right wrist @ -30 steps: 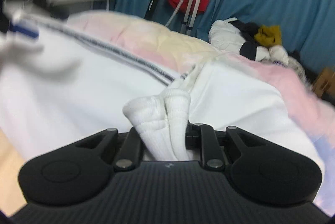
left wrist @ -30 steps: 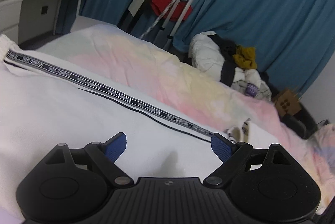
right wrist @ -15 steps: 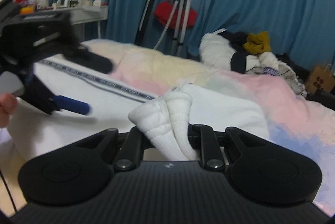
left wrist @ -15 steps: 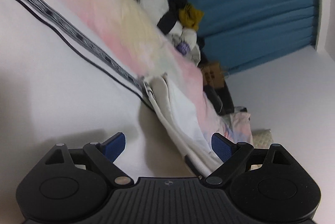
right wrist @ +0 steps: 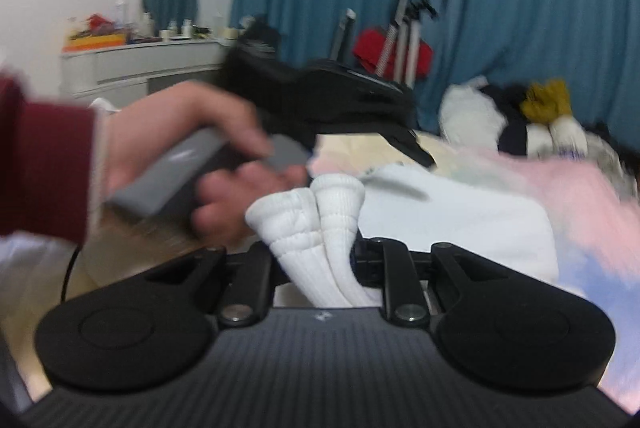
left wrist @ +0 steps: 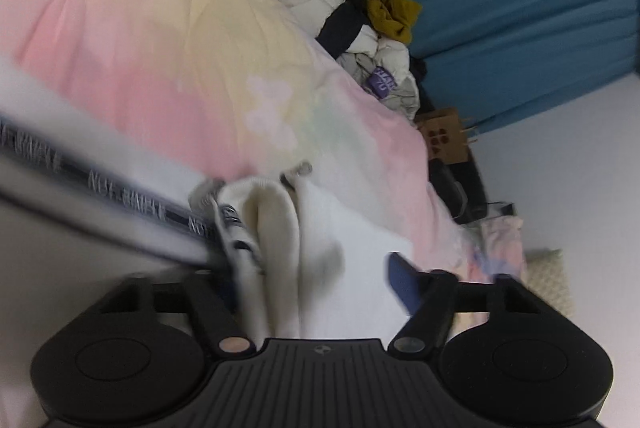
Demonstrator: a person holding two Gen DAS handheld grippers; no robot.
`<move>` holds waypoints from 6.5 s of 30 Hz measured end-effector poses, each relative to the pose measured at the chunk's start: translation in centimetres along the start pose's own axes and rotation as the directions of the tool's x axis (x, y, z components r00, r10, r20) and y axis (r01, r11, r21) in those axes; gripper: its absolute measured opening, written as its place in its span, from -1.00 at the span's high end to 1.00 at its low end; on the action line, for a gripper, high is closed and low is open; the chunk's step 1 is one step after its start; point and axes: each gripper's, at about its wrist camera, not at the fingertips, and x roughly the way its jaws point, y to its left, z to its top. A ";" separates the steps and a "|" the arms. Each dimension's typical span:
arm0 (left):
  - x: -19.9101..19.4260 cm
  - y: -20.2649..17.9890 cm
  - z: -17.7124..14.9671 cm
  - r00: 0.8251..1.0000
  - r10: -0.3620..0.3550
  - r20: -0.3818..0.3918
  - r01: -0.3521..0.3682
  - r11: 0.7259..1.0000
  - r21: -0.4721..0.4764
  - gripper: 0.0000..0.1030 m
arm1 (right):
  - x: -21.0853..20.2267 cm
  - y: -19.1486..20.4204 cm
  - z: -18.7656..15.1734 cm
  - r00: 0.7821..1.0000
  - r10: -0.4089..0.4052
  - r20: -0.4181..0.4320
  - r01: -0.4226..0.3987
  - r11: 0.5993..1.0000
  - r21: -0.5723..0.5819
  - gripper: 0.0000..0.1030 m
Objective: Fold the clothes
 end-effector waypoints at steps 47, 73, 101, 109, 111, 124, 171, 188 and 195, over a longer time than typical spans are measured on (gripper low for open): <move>-10.2 9.7 -0.3 0.981 0.057 0.186 -0.043 0.996 -0.078 0.68 | -5.9 -15.4 -12.1 0.995 -0.004 0.104 -0.102 -0.232 0.967 -0.29; -10.1 8.7 -0.9 0.977 0.095 0.191 -0.087 0.995 -0.047 0.72 | -5.6 -12.9 -12.7 0.998 -0.030 -0.062 0.052 -0.247 0.968 0.70; -22.1 4.6 -5.7 0.833 0.473 0.286 -0.496 0.868 0.008 -0.41 | -4.0 -6.4 1.2 0.996 0.004 -0.086 0.055 0.742 0.668 0.63; -28.2 3.7 -7.4 0.701 0.659 0.274 -0.671 0.739 -0.063 -0.78 | -1.4 -6.3 1.3 0.980 -0.079 -0.182 0.165 0.831 0.531 0.63; -29.9 4.6 -7.8 0.700 0.672 0.243 -0.668 0.736 -0.112 -0.78 | -0.8 -6.2 0.8 0.976 -0.059 -0.210 0.164 0.833 0.529 0.64; -36.8 11.9 -10.6 0.807 0.559 0.188 -0.406 0.758 -0.511 -0.81 | 2.9 -6.5 0.3 0.949 0.031 -0.312 0.095 0.920 0.380 0.71; -32.7 2.8 -7.3 0.530 0.532 0.660 -0.561 0.804 -0.198 0.69 | 1.4 -6.7 -0.5 0.955 0.007 -0.295 0.147 0.855 0.497 0.65; -4.5 -21.1 -15.1 0.725 0.147 0.673 -0.606 0.600 0.522 0.69 | -3.0 -15.6 -0.7 0.957 -0.160 -0.243 0.287 0.650 0.704 0.64; 6.9 -19.9 -22.7 0.784 0.200 0.587 -0.615 0.375 0.694 0.68 | -5.4 -21.4 -5.0 0.946 -0.207 -0.248 0.314 0.402 0.860 0.64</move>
